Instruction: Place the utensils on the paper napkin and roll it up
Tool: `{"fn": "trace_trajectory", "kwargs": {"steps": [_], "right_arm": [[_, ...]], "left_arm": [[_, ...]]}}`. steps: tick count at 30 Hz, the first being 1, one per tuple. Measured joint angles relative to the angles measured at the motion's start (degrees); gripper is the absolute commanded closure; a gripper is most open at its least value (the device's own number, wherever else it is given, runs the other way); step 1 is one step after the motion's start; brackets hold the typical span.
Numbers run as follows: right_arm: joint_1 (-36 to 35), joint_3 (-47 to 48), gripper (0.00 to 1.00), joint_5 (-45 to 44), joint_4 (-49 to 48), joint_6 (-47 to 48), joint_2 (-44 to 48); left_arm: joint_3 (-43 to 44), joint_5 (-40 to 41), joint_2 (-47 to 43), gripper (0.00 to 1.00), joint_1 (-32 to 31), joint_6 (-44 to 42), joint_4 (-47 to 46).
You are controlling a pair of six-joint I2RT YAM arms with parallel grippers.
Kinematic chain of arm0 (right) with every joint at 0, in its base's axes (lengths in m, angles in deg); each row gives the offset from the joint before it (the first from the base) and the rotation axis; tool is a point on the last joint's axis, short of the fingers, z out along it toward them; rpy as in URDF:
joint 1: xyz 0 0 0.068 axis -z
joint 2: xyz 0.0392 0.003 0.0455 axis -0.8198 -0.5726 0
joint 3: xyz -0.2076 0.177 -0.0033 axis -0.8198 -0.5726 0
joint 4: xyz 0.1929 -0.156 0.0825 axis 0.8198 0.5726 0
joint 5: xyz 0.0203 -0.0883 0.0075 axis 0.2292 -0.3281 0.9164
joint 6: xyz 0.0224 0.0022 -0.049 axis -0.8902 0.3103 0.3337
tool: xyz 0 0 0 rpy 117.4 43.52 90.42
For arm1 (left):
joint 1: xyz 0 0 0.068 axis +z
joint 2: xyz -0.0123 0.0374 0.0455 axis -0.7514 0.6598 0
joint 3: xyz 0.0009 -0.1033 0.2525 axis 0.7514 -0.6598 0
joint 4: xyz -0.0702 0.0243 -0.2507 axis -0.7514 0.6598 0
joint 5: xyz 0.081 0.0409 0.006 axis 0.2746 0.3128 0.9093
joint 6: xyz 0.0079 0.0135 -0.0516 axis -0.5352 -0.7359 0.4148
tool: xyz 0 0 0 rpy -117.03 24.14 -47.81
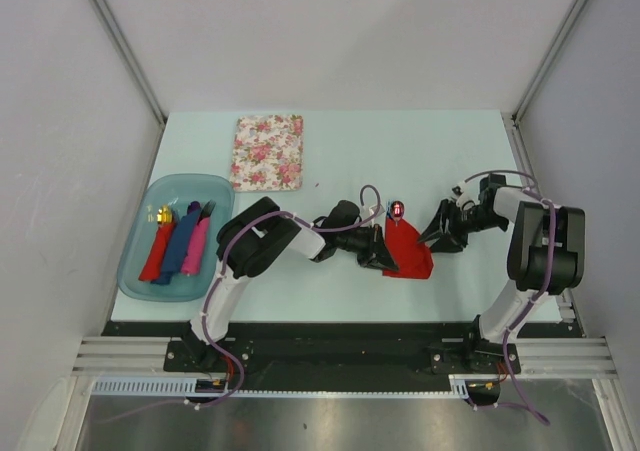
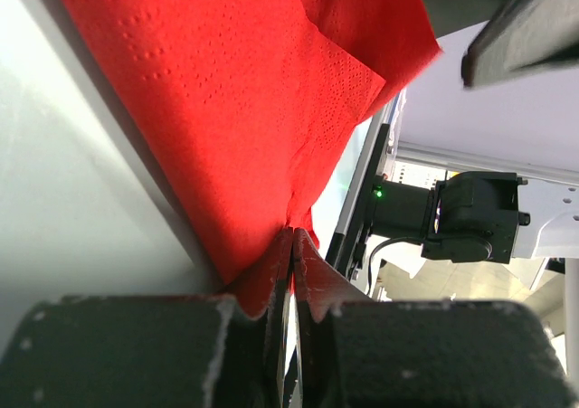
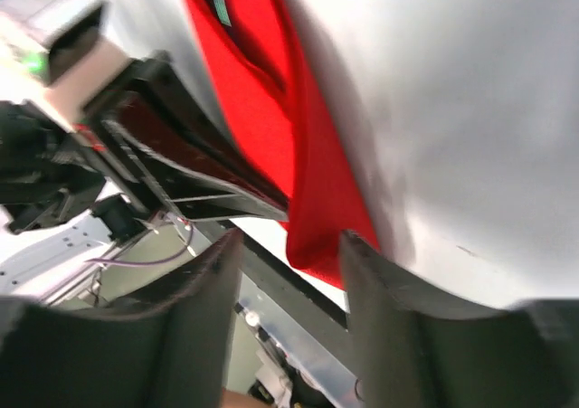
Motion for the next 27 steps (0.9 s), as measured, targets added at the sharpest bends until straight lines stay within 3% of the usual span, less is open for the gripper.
{"fn": "trace_trajectory", "kwargs": {"steps": [2, 4, 6, 10, 11, 12, 22, 27], "right_arm": [[0.09, -0.02, 0.61, 1.05, -1.07, -0.35, 0.85], [0.07, -0.33, 0.61, 1.42, -1.95, -0.52, 1.31], [-0.42, -0.76, 0.53, 1.16, -2.21, -0.74, 1.53], [-2.03, -0.9, 0.47, -1.29, -2.29, -0.74, 1.62], [-2.47, -0.92, 0.37, -2.08, -2.25, -0.7, 1.73], [-2.6, -0.94, 0.34, -2.82, -2.23, -0.61, 1.9], [-2.91, -1.09, 0.29, -12.31, -1.55, -0.81, 3.28], [-1.88, -0.81, 0.27, -12.52, 0.04, -2.08, 1.27]], "left_arm": [[0.0, 0.0, 0.0, 0.91, 0.0, 0.0, -0.02], [0.0, 0.0, 0.0, 0.91, 0.0, -0.02, -0.02], [0.0, 0.0, 0.0, 0.91, 0.0, -0.02, -0.02], [0.0, 0.0, 0.0, 0.92, 0.0, -0.02, -0.02], [0.0, 0.0, 0.0, 0.92, 0.0, -0.02, -0.02], [0.0, 0.0, 0.0, 0.92, 0.0, -0.02, -0.02], [0.0, 0.02, 0.0, 0.92, 0.0, -0.04, -0.02], [0.0, 0.0, 0.0, 0.92, 0.0, -0.09, -0.02]]}}
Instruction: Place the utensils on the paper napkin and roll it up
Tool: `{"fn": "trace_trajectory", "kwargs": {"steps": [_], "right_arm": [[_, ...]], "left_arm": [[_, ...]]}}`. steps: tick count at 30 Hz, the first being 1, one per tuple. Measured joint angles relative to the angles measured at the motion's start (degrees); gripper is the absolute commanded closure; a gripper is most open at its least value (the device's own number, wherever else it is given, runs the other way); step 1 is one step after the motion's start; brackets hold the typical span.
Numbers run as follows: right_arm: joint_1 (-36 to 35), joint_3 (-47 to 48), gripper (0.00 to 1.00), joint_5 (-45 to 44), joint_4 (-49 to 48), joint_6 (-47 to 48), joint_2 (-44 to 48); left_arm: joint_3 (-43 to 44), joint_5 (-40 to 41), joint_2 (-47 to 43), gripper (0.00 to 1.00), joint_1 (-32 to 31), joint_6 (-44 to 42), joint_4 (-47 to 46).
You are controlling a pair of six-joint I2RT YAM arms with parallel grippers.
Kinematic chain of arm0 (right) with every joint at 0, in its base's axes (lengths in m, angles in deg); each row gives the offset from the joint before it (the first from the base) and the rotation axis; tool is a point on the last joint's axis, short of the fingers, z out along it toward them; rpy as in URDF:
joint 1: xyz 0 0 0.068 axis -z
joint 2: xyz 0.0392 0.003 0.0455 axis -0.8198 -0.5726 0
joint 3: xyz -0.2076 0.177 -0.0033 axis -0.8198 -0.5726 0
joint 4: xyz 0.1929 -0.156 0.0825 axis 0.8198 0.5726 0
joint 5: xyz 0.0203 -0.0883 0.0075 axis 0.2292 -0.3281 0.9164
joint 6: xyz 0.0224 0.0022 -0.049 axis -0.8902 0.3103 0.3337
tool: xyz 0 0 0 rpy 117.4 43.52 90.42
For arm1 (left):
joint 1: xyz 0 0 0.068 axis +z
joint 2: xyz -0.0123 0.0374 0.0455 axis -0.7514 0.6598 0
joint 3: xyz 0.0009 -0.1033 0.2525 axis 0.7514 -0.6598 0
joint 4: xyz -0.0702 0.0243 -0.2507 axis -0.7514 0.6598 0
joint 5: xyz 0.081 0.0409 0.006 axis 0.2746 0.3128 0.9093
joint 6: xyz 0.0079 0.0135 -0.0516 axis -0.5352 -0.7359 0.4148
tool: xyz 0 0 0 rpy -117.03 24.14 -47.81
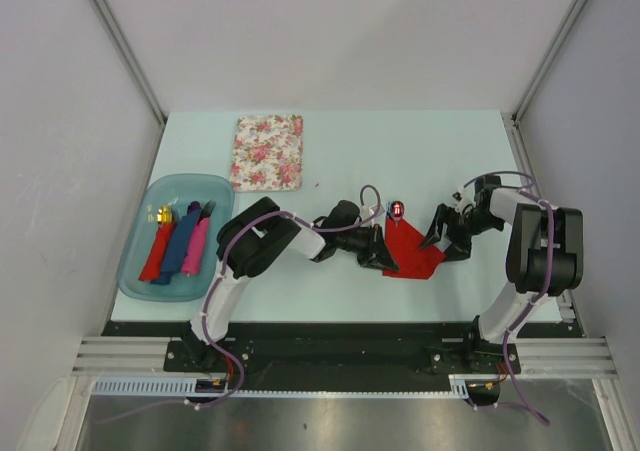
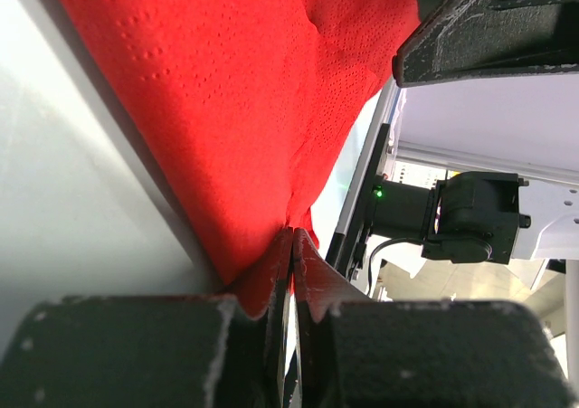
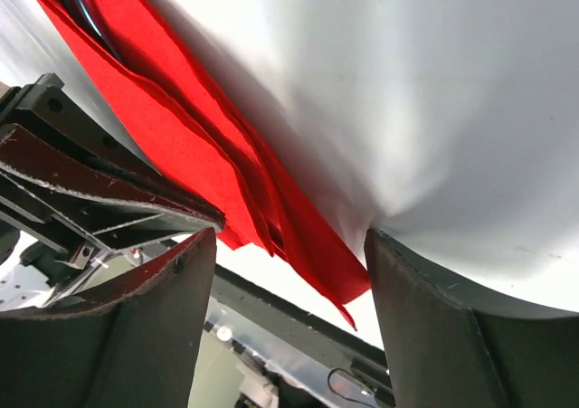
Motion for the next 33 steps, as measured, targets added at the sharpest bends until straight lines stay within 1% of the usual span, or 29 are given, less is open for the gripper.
{"fn": "trace_trajectory", "kwargs": {"steps": [4, 5, 8, 12, 15, 16, 19, 22, 25, 30, 32, 33], "right_arm": [[0.24, 0.09, 0.28, 0.68, 1.14, -0.48, -0.59], [0.24, 0.15, 0.3, 1.03, 1.4, -0.48, -0.74], [0.55, 0.13, 0.32, 2.56, 1.75, -0.46, -1.42], [0.98, -0.02, 0.32, 5.55, 1.53, -0.46, -2.08], [1.49, -0.31, 0.27, 8.24, 0.83, -0.46, -2.08], [1.66, -0.52, 0.23, 8.9, 0.55, -0.5, -2.08], [2.27, -1.62, 0.16, 11.23, -0.02, -0.66, -2.01], [2.51, -2.47, 0.14, 12.09, -0.11, -0.63, -1.62], [2.6, -3.28, 0.14, 10.95, -0.26, -0.68, -0.96], [2.86, -5.01, 0.17, 10.32, -0.31, -1.18, 0.42], [2.86, -5.4, 0.3, 10.36, -0.35, -1.46, 0.61], [2.89, -5.53, 0.34, 10.25, -0.48, -1.53, 0.61]], "left_arm": [[0.0, 0.0, 0.0, 0.92, 0.0, 0.0, 0.0], [0.0, 0.02, 0.0, 0.92, 0.0, 0.0, 0.0], [0.0, 0.0, 0.0, 0.92, 0.0, 0.0, -0.02], [0.0, 0.0, 0.0, 0.92, 0.0, -0.02, -0.04], [0.0, 0.0, 0.0, 0.92, 0.0, 0.0, -0.04], [0.0, 0.0, 0.0, 0.92, 0.0, -0.02, -0.04], [0.0, 0.0, 0.0, 0.92, 0.0, -0.02, -0.07], [0.0, 0.0, 0.0, 0.92, 0.0, -0.02, -0.04], [0.0, 0.0, 0.0, 0.92, -0.02, -0.02, -0.04], [0.0, 0.0, 0.0, 0.92, 0.0, -0.02, -0.04], [0.0, 0.0, 0.0, 0.92, 0.0, -0.02, -0.04], [0.0, -0.02, 0.0, 0.92, 0.0, -0.02, -0.04]]}}
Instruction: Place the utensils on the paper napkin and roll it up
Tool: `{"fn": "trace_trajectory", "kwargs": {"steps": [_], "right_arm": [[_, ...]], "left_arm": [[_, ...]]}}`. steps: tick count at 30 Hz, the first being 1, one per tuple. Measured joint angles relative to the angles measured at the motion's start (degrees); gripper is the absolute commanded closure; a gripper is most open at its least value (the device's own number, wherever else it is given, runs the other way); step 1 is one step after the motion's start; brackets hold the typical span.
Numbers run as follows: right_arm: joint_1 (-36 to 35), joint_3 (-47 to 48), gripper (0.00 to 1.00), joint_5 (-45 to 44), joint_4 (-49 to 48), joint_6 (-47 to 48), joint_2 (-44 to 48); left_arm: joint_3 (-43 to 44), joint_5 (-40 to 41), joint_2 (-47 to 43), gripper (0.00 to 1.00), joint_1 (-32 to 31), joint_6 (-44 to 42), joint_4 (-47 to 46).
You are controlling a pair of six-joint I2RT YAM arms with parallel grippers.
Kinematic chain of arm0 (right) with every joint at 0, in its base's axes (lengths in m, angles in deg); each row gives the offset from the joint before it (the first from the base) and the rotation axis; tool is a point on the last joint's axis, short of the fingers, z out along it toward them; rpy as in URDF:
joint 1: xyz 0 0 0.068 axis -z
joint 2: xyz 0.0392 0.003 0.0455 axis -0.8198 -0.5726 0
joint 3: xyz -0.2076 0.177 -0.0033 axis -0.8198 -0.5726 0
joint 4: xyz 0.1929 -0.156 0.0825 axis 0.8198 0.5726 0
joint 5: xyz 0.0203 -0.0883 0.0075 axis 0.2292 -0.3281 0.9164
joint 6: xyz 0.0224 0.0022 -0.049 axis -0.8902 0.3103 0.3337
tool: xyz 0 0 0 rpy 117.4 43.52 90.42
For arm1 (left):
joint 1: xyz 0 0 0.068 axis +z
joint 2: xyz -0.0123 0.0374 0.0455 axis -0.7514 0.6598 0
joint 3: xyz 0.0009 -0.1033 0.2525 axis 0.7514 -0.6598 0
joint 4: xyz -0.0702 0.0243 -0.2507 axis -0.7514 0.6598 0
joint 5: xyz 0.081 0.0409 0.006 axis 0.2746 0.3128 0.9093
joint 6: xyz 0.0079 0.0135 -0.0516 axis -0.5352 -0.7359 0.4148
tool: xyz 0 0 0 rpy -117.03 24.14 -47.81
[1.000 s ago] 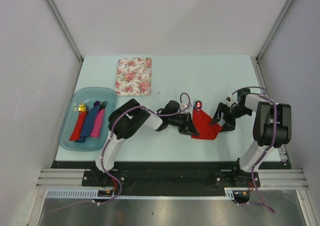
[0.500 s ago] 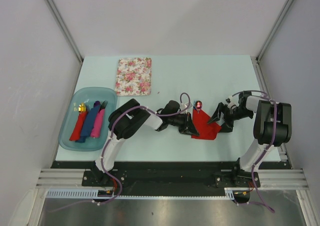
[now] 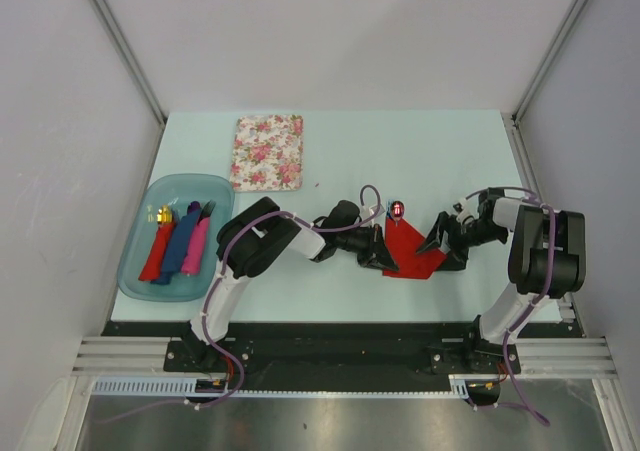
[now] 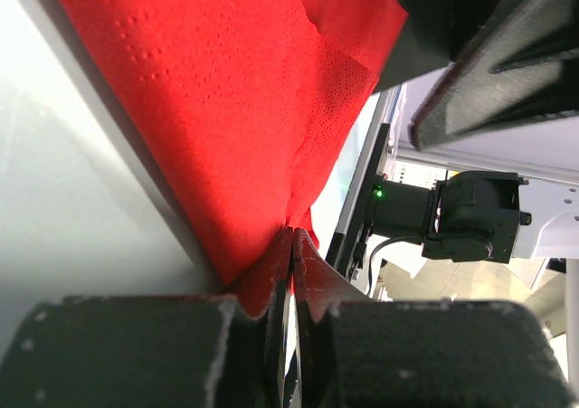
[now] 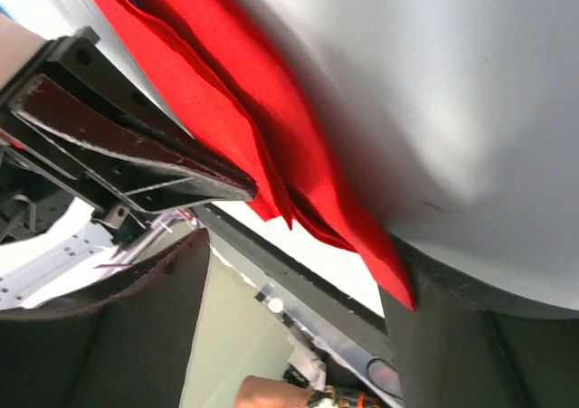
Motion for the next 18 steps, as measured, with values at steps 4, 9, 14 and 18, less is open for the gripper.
{"fn": "trace_trajectory", "kwargs": {"steps": [4, 9, 14, 18], "right_arm": [[0.24, -0.17, 0.49, 0.0, -0.44, 0.33, 0.04], [0.33, -0.17, 0.68, -1.05, -1.31, 0.37, 2.32], [-1.09, -0.17, 0.93, -2.36, -2.82, 0.37, 5.99], [-3.98, -0.15, 1.0, -3.34, -3.98, 0.31, 6.67]], "left_arm": [[0.0, 0.0, 0.0, 0.92, -0.02, 0.0, 0.0], [0.0, 0.0, 0.0, 0.92, -0.02, -0.04, 0.02], [0.0, 0.02, 0.0, 0.92, -0.02, -0.13, 0.09], [0.04, 0.0, 0.0, 0.93, -0.02, -0.48, 0.13]]}}
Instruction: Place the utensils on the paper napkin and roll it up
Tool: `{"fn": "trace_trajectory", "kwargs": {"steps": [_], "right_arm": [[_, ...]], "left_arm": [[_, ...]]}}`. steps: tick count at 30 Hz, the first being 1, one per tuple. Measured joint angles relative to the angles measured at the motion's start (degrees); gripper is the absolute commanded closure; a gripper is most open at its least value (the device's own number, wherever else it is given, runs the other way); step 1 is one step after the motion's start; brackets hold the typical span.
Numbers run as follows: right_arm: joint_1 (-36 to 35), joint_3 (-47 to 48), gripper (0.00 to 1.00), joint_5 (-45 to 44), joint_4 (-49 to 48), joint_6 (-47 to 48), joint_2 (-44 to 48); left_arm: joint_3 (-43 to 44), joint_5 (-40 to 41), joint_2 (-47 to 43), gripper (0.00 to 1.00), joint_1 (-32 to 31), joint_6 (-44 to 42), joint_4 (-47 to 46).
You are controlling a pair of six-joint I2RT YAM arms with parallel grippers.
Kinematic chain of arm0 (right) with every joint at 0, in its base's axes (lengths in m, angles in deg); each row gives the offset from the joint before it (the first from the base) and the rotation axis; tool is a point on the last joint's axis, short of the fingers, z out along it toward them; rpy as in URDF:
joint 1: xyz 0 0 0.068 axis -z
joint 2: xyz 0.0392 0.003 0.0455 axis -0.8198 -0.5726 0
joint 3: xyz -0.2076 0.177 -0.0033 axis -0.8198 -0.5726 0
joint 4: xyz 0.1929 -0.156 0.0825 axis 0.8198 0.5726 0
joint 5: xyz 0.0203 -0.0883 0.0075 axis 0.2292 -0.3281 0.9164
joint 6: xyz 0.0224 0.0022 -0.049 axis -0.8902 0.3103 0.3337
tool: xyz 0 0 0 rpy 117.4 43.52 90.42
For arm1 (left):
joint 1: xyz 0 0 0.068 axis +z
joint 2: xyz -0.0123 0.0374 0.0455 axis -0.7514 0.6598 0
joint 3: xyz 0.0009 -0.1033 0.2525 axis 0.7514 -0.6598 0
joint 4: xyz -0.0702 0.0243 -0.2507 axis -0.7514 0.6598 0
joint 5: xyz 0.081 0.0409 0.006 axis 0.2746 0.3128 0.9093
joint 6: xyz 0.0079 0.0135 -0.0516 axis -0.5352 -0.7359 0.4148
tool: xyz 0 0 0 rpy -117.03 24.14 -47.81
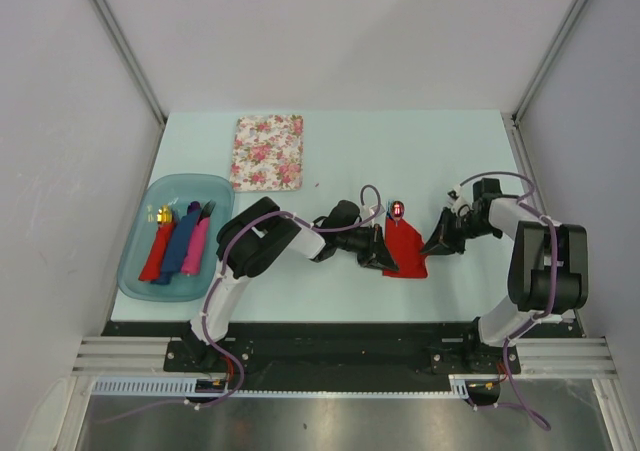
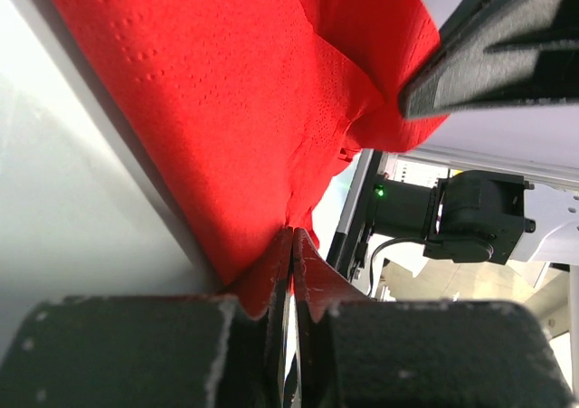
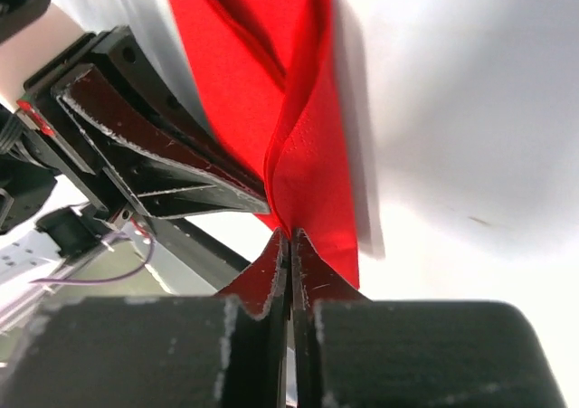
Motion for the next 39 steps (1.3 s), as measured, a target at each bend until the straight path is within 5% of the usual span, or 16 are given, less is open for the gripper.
{"fn": "trace_trajectory", "kwargs": {"steps": [16, 22, 28, 39], "right_arm": [[-13.07, 2.93, 1.0, 0.63, -6.32, -4.9, -0.22], [-12.39, 3.41, 0.89, -2.49, -5.95, -5.29, -1.62], [-9.79, 2.78, 0.36, -7.58, -4.66, -4.96, 0.72], [-6.84, 2.21, 0.27, -13.11, -2.08, -3.89, 0.22]], "left_arm": [[0.57, -0.22, 0.0, 0.94, 0.0, -0.5, 0.94], [0.61, -0.22, 0.0, 0.95, 0.0, -0.52, 1.05], [0.61, -0.24, 0.0, 0.95, 0.0, -0.5, 1.07], [0.61, -0.24, 0.0, 0.95, 0.0, -0.5, 1.07]]}}
